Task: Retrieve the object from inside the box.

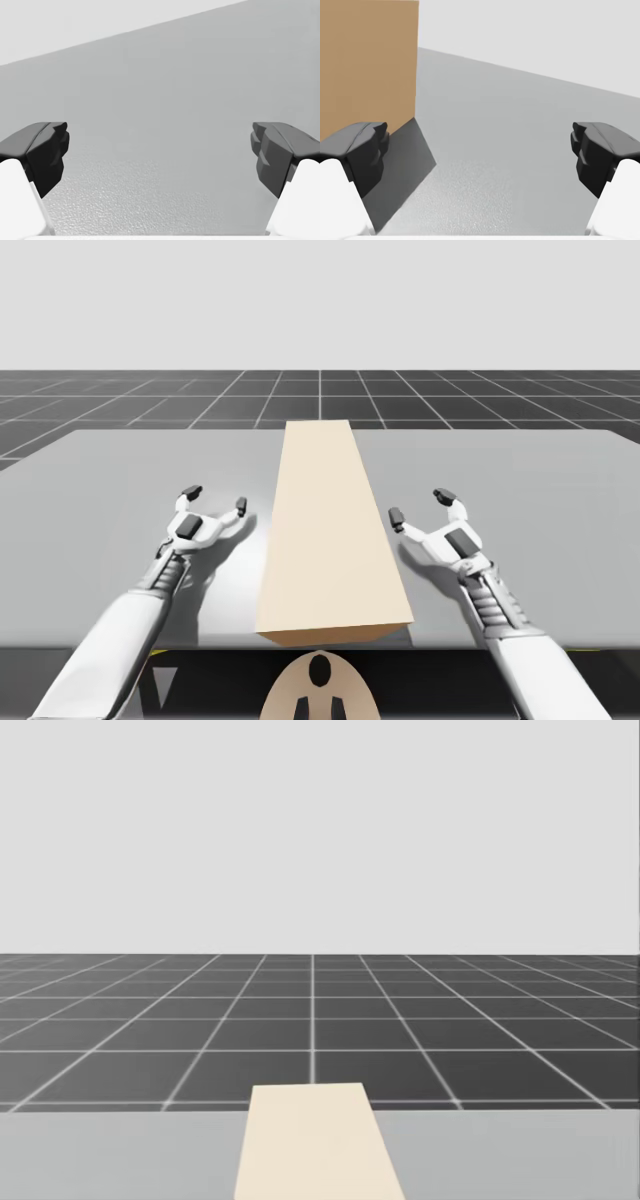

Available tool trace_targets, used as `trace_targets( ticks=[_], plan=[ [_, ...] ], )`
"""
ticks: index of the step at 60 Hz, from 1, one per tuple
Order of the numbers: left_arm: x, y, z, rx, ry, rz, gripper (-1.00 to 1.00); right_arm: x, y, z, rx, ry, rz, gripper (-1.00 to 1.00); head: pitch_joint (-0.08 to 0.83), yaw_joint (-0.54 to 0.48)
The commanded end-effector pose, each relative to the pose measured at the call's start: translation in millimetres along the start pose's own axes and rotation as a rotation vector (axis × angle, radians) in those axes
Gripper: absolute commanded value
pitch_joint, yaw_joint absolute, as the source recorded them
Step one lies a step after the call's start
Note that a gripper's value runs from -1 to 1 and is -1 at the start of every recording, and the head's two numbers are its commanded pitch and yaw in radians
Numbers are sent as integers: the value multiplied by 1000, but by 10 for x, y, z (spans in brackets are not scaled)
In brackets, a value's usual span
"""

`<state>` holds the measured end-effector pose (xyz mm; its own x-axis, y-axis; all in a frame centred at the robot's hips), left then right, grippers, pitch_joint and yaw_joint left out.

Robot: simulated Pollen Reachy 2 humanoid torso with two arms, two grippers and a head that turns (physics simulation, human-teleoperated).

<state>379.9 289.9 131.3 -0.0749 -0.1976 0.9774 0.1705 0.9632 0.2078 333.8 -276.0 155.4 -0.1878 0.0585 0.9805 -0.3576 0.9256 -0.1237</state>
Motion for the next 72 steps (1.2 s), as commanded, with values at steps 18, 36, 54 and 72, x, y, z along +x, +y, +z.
trace_targets(
  ticks=[18,36,54,72],
  plan=[
    [28,-634,391,-540,-83,-143,-1000,42,217,96,244,-77,69,-1000,-11,-25],
    [144,-795,547,-708,-136,-115,-1000,82,267,136,295,-124,80,-1000,-8,-28],
    [157,-969,164,-766,-101,37,-1000,88,305,147,314,-141,85,-1000,-7,-32],
    [206,-1337,-118,-867,-82,56,-1000,117,314,172,332,-160,81,-1000,3,-35]
  ],
)
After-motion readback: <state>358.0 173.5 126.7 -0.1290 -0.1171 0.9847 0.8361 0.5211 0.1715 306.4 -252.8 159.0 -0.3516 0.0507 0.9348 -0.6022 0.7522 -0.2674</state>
